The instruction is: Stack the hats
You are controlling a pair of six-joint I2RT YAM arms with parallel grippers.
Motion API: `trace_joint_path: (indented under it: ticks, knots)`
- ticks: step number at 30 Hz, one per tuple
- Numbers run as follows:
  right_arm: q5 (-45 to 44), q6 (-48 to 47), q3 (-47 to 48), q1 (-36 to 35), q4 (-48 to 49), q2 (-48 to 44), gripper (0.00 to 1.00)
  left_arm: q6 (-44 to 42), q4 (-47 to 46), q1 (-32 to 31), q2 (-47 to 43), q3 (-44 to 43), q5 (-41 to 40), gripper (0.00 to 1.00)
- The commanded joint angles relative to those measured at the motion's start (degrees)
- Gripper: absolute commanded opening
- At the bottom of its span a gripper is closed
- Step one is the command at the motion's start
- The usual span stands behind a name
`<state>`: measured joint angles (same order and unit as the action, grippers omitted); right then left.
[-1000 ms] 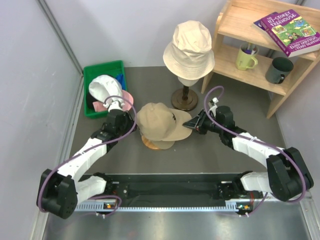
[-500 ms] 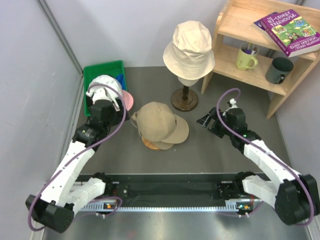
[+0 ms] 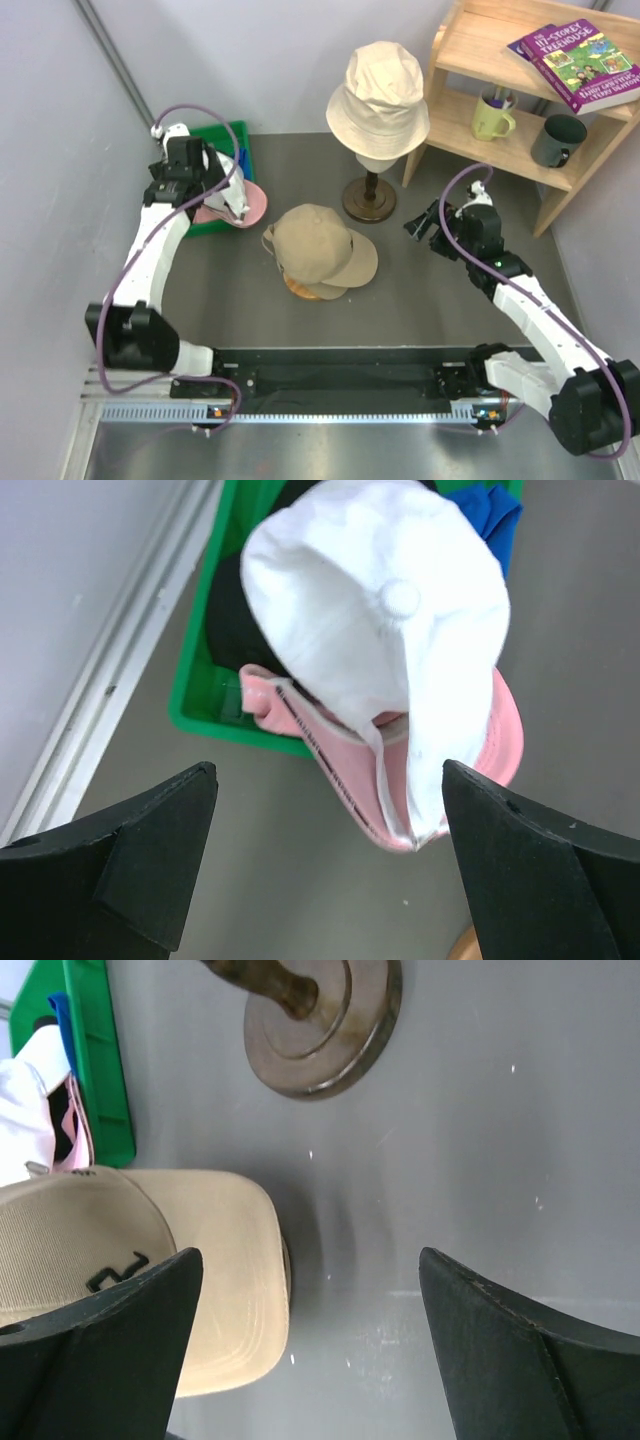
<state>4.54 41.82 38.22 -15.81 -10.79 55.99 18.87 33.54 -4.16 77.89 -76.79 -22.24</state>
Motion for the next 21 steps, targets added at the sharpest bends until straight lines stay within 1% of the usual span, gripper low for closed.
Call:
trace_joint_path:
  ticks: [1,5,8,9,10,11,12,13,17,21]
  knots:
    - [-0.9,-2.3,5.1,1.2,2.1,2.4,0.88,-0.1,-5.2,1.7,6.7,-4.8,4.4,0.97]
    - [-0.1,-3.7,8.4,2.3,3.0,6.5,0.88,0.6,-9.4,2.7,10.6,-4.7,7.5,0.91]
    - [0.7,-4.6,11.4,2.6,3.2,10.2,0.88,2.4,-13.2,3.3,12.5,-3.5,9.2,0.79]
    - [0.9,-4.9,12.3,2.8,3.2,11.2,0.88,2.6,-14.2,3.4,13.2,-3.5,9.4,0.73]
    - [1.1,-5.3,14.0,2.8,3.2,12.6,0.88,2.7,-14.9,3.5,13.5,-3.5,9.5,0.48]
    - [1.4,-5.4,14.8,2.8,3.2,13.4,0.88,3.1,-15.7,3.5,13.8,-4.1,9.2,0.32]
    - [1.4,-5.5,15.5,2.8,3.2,14.0,0.88,3.2,-15.8,3.6,14.0,-4.7,8.9,0.11]
    - [1.5,-6.0,16.9,2.7,3.2,14.8,0.87,3.2,-15.9,3.5,14.0,-5.2,8.5,0.0]
    - [1.2,-6.8,19.6,2.8,2.6,15.2,0.87,0.2,-17.5,3.6,12.5,-8.2,10.5,0.0]
    - [0.0,-7.3,22.4,2.8,1.7,12.8,0.87,-1.0,-18.2,3.6,8.9,-10.1,14.7,0.0]
